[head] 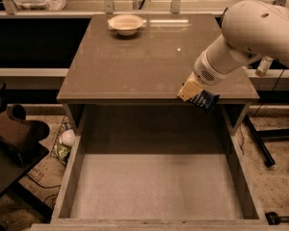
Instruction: Pick rxbar blueberry from top drawer and place on counter
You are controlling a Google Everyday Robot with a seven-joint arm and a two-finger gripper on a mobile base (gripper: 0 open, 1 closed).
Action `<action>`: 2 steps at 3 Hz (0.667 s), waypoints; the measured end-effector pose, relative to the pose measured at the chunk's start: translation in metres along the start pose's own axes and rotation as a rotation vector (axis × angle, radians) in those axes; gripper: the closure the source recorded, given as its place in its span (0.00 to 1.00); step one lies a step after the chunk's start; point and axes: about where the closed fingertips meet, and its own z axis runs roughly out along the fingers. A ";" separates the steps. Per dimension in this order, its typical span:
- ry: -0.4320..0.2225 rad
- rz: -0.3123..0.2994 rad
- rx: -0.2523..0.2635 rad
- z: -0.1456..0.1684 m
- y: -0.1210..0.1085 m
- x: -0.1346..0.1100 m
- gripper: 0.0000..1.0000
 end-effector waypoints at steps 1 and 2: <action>0.000 0.000 0.000 0.000 0.000 0.000 1.00; 0.000 0.000 0.000 0.000 0.000 0.000 1.00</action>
Offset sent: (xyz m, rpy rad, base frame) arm -0.0337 -0.0609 0.1087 -0.2530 -0.0610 -0.0572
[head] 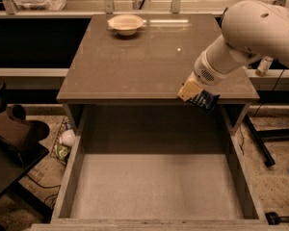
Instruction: Pick rxbar blueberry from top drawer and place on counter
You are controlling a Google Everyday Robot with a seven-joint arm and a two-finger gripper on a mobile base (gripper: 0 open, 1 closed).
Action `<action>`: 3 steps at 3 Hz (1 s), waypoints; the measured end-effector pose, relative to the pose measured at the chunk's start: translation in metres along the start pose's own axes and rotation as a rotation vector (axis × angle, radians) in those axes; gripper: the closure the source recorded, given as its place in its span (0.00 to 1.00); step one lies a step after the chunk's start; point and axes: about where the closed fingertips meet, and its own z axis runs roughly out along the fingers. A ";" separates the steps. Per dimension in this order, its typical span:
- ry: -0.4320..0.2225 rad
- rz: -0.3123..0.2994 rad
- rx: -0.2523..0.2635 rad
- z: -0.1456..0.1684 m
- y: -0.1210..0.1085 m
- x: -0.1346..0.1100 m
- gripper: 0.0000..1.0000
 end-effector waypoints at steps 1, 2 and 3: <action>0.000 0.000 0.000 0.000 0.000 0.000 1.00; 0.000 0.000 0.000 0.000 0.000 0.000 1.00; 0.000 0.000 0.000 0.000 0.000 0.000 1.00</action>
Offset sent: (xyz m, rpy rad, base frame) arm -0.0273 -0.0294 0.2349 -0.4809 -0.2424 -0.0567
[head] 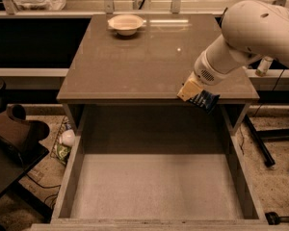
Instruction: Pick rxbar blueberry from top drawer and place on counter
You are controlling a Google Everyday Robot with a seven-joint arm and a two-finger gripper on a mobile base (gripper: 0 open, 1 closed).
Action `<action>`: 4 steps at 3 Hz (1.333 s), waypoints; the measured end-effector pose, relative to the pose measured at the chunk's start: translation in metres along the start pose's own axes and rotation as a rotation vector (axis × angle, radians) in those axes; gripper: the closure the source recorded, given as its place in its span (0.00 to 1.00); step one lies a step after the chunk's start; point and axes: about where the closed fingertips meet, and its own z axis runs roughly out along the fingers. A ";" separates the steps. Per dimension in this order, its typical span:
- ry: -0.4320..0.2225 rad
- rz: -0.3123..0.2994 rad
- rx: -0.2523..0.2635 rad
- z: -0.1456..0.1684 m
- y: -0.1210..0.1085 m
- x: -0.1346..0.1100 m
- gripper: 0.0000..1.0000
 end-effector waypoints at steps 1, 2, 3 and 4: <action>0.000 0.000 0.000 0.000 0.000 0.000 1.00; 0.000 0.000 0.000 0.000 0.000 0.000 1.00; 0.000 0.000 0.000 0.000 0.000 0.000 1.00; 0.000 0.000 0.000 0.000 0.000 0.000 1.00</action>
Offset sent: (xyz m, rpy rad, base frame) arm -0.0260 -0.0236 0.1678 -0.1397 -0.3247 0.0045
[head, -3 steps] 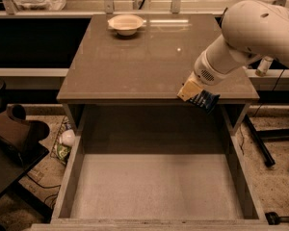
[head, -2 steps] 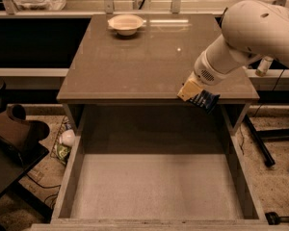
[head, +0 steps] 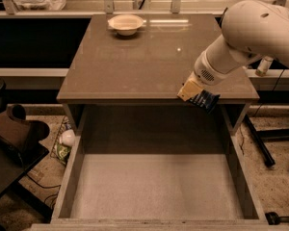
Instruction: Pick rxbar blueberry from top drawer and place on counter
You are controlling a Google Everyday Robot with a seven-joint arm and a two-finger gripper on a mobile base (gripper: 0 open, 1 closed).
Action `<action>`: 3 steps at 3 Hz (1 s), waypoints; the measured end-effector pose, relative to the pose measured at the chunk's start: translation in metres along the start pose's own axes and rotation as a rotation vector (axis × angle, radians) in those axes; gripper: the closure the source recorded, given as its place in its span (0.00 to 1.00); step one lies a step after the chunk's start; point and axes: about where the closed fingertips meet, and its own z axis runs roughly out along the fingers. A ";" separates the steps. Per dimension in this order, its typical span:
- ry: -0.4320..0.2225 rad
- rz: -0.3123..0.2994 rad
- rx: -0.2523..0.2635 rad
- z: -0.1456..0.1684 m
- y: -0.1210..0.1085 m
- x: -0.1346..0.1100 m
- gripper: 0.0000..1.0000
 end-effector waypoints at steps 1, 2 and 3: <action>0.000 0.000 0.000 0.000 0.000 0.000 1.00; 0.000 0.000 0.000 0.000 0.000 0.000 0.85; 0.000 0.000 0.000 0.000 0.000 0.000 0.54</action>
Offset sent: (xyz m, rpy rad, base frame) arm 0.0000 0.0000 0.0000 -0.0001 -0.0001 0.0000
